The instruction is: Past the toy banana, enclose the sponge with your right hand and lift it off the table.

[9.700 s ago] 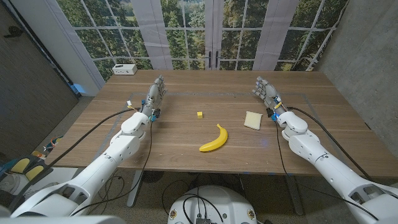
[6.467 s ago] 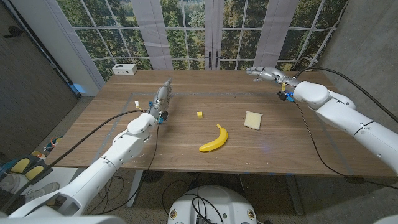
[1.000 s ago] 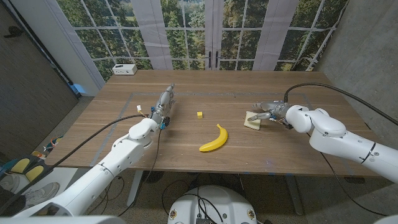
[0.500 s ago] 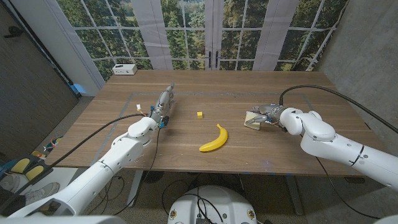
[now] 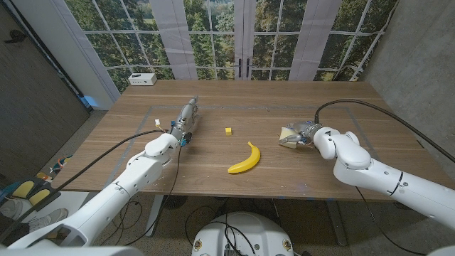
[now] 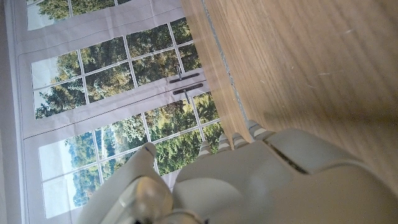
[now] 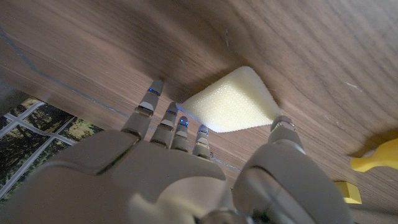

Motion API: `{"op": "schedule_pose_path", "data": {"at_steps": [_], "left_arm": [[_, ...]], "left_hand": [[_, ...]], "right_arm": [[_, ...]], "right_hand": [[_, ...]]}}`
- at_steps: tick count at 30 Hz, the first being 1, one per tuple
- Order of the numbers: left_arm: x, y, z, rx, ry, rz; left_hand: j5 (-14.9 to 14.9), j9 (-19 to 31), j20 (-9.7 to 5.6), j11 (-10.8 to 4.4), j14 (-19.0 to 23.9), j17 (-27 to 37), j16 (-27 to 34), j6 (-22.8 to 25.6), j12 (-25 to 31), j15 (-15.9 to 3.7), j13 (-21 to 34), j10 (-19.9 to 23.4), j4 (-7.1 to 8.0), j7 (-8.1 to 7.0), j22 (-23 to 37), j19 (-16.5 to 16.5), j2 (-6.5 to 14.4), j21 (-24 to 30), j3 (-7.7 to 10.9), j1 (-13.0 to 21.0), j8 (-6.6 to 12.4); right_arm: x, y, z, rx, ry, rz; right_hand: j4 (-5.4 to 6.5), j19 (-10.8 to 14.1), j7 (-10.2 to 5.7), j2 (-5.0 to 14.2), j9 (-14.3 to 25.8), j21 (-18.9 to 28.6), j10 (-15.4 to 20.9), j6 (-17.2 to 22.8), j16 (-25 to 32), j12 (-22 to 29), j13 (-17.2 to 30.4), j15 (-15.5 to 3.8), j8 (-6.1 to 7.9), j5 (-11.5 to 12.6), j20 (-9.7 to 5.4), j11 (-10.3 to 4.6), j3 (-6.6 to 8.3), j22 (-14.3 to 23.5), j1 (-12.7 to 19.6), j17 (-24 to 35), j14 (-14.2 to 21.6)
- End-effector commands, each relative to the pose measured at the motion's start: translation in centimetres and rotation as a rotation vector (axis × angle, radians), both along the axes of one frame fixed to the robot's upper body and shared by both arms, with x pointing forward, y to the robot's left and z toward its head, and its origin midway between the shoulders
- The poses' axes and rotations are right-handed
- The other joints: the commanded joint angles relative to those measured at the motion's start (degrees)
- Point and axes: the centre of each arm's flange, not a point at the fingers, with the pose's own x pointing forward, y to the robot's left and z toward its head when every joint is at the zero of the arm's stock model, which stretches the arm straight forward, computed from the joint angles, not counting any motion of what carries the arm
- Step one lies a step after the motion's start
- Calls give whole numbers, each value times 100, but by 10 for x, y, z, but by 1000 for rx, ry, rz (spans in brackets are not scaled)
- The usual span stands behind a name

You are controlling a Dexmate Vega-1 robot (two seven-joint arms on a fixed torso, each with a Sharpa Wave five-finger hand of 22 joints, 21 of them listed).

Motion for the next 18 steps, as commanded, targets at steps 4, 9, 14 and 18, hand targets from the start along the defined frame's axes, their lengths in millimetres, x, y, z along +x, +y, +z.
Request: {"op": "schedule_pose_path", "data": {"at_steps": [4,9,14,18], "left_arm": [[11,3,2,3,9,-13],[13,4,4,1,6,-15],[14,6,4,1,4,-16],[14,8,3,-3,8,-13]], "left_hand": [[59,14,-5,20,-447,30,-1,-279,-24,-7,33,-177,-17,-3,30,31,137,-12,-24,4,-5],[59,14,-3,36,-453,30,-2,-278,-28,-12,33,-189,-17,0,30,24,136,-20,-28,4,-4],[60,14,-2,18,-466,31,-6,-285,-32,-6,34,-205,-15,0,31,26,134,-27,-34,3,-6],[60,14,2,13,-473,31,-6,-290,-24,-4,35,-191,-16,-2,32,27,130,-34,-42,2,-6]], "right_arm": [[1,7,-11,-16,-28,-82],[3,5,-14,4,-45,-101],[5,5,-18,-24,-68,-130],[8,2,-21,-9,-62,-137]], "right_hand": [[-104,1072,12,151,8,349,180,116,265,94,14,-281,84,109,-210,-184,80,47,407,52,931],[-139,1537,41,371,0,504,686,461,506,220,8,-560,167,173,-432,-220,174,62,742,136,1649],[-260,1943,2,475,-9,661,1190,827,762,314,10,-790,218,226,-648,-350,251,77,1302,271,2203],[-300,2333,29,529,-11,840,1377,1041,896,319,12,-916,233,257,-843,-287,296,97,1747,385,2414]]}}
